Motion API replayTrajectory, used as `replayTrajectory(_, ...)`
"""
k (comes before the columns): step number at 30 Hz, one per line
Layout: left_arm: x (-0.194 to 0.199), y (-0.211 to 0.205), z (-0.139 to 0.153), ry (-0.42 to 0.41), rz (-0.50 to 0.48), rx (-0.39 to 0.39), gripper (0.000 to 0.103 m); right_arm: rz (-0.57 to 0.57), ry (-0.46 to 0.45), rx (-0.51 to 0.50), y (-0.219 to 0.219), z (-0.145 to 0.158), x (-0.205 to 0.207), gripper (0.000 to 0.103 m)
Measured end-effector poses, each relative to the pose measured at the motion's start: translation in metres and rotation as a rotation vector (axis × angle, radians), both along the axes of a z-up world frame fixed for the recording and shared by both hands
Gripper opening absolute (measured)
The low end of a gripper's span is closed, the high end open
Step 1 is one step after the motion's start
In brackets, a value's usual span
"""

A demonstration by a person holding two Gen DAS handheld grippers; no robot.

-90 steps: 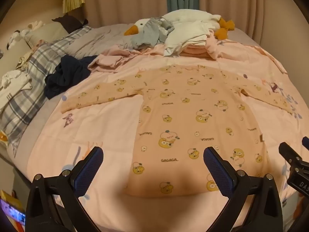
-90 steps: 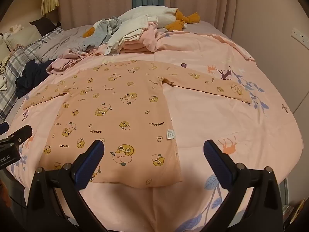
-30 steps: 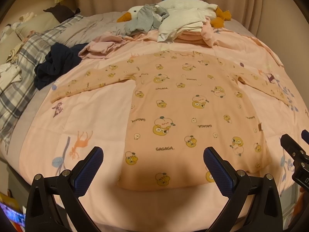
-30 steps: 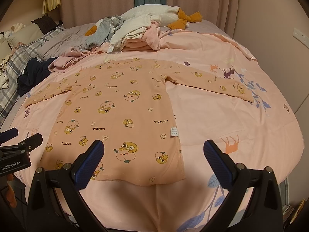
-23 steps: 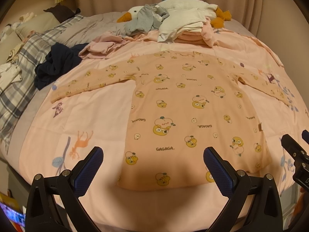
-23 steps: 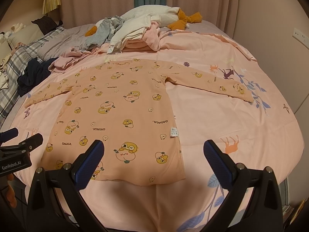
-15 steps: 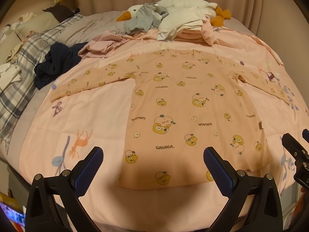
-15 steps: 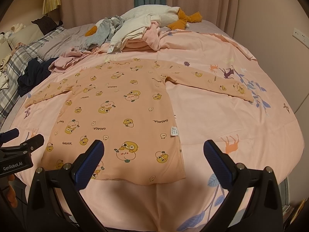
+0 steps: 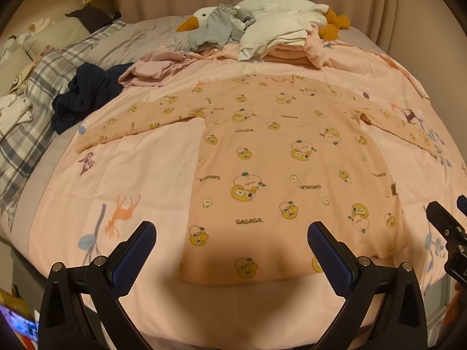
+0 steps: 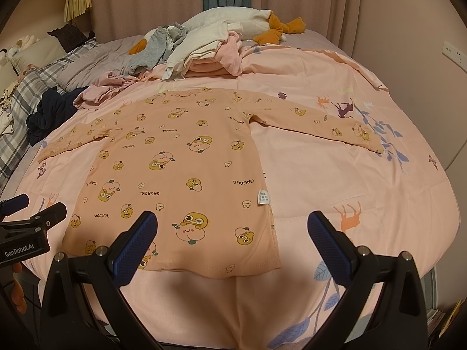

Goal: Fold small clothes

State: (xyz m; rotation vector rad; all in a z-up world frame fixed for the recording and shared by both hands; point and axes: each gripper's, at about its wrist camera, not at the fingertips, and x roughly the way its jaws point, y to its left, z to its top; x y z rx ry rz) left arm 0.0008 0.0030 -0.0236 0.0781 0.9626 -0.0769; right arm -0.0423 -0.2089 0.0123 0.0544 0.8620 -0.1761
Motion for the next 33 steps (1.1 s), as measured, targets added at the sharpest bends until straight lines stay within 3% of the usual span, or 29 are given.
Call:
replayTrajectory(11,0.001,0.001,-0.001,0.001,-0.003,-0.024,0.103,-0.003,-0.009,0.01,-0.001,0.0,-0.002,0.103)
replayTrajectory(13,0.002,0.006,-0.003,-0.003,0.003,-0.073,0.103,0.007,-0.045,0.072,-0.009,0.001,-0.003,0.103)
replayTrajectory(16,0.011,0.009,-0.003,-0.007,-0.01,-0.145,0.103,0.02,-0.103,0.278,-0.039,-0.004,-0.002,0.103)
replayTrajectory(21,0.023,0.01,-0.011,-0.024,-0.05,-0.305,0.103,-0.145,-0.14,0.58,-0.122,-0.035,0.006,0.103)
replayTrajectory(23,0.031,0.007,-0.016,0.001,-0.072,-0.361,0.103,-0.224,-0.159,0.637,-0.155,-0.049,0.006,0.103)
replayTrajectory(30,0.064,-0.019,-0.031,0.09,-0.111,-0.36,0.103,-0.439,-0.218,0.771,-0.249,-0.082,0.019,0.103)
replayTrajectory(33,0.076,-0.023,-0.034,0.093,-0.11,-0.342,0.103,-0.492,-0.237,0.828,-0.28,-0.093,0.039,0.102)
